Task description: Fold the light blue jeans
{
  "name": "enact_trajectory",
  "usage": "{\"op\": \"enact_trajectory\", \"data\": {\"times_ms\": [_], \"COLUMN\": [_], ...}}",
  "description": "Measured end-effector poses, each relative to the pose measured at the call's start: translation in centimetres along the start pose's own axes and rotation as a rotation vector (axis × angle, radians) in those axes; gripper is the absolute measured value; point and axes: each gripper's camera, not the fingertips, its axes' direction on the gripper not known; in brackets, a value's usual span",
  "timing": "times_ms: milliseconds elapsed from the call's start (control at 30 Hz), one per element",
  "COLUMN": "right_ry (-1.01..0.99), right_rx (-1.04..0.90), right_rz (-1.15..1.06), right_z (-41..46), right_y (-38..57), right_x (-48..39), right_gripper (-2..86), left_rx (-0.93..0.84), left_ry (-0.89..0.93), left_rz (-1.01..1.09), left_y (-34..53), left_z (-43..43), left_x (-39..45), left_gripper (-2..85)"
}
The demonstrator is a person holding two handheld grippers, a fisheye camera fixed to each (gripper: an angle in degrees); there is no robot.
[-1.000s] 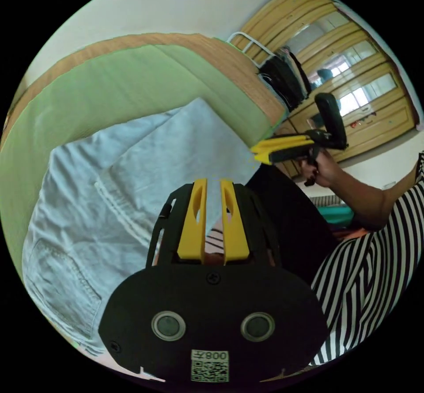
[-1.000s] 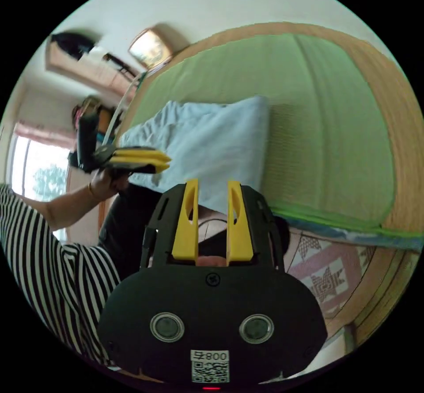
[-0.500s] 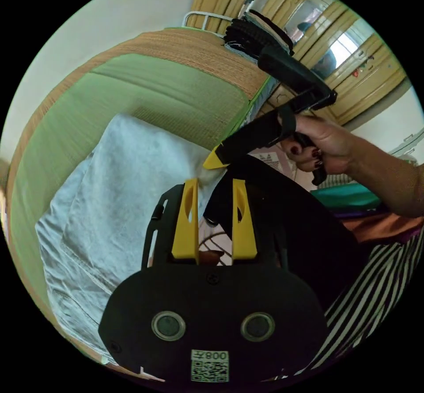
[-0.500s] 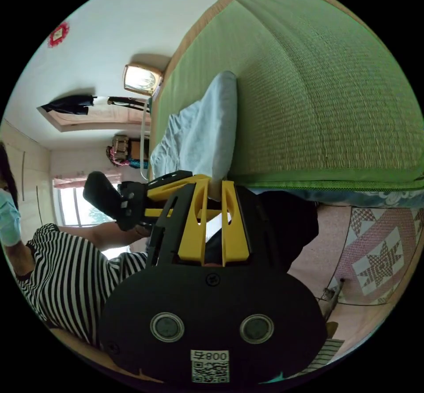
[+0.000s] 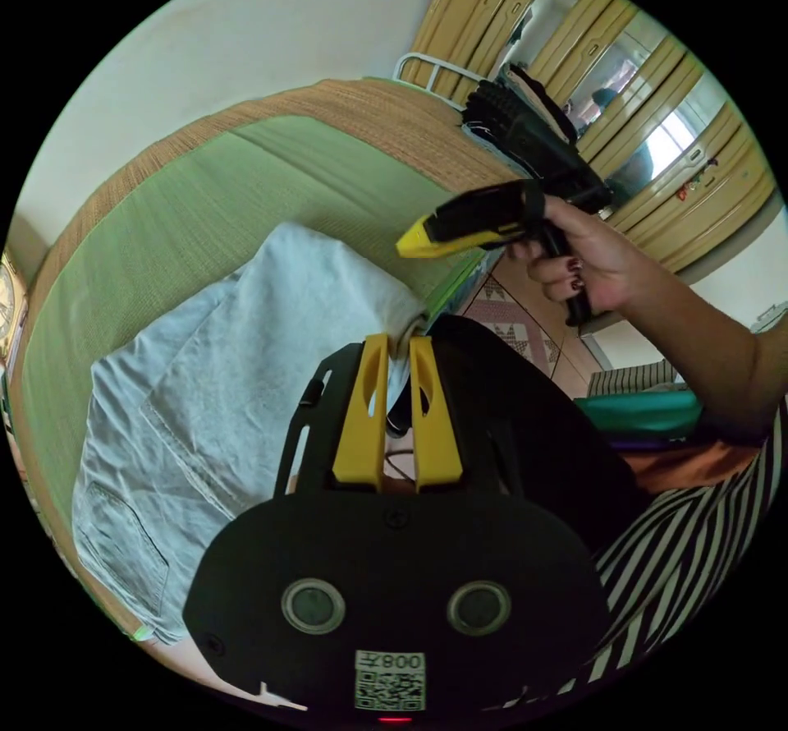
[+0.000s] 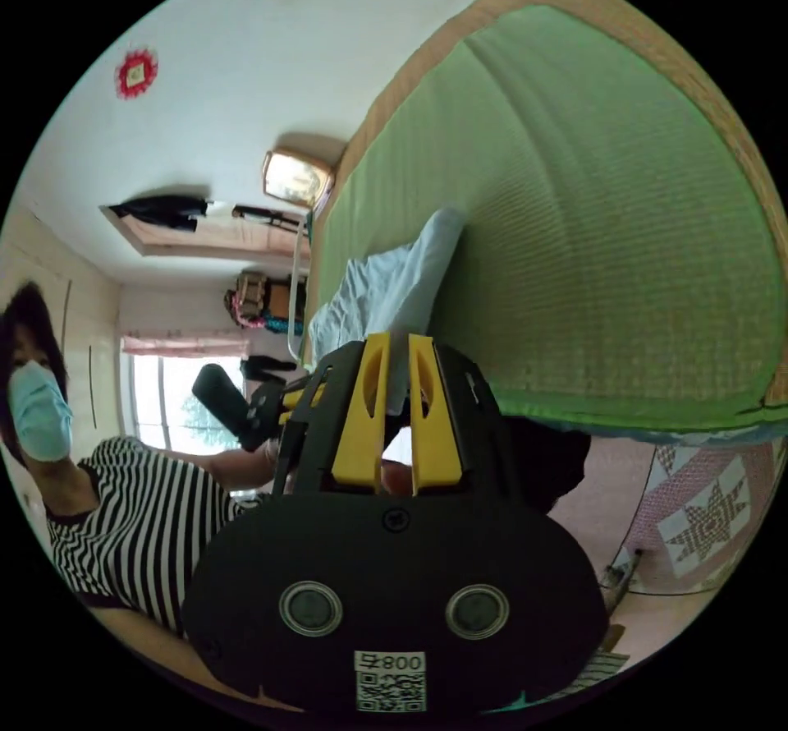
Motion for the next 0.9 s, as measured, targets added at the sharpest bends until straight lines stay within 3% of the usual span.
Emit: {"op": "enact_trajectory", "data": {"times_ms": [267, 600, 900], "right_ry": [-0.033, -0.087, -0.087], "right_rx": [-0.098, -0.119, 0.013], "right_rz": [0.073, 0.101, 0.055], "right_z": [4.0, 5.2, 0.8], "right_y": [-8.6, -12.1, -14.4], "right_x": [2.7, 2.2, -2.1], "right_gripper": [10.4, 5.7, 2.8], "left_rx": [0.026, 0.054, 0.203], "left_ry": [-0.005, -0.009, 0.049], "left_rz": [0.038, 0.081, 0.095], "left_y": [3.1, 7.0, 10.0], "left_z": [-2.3, -4.6, -8.6], "left_x": [1.5, 1.4, -0.4], "left_gripper": [1.5, 0.9, 0.8]}}
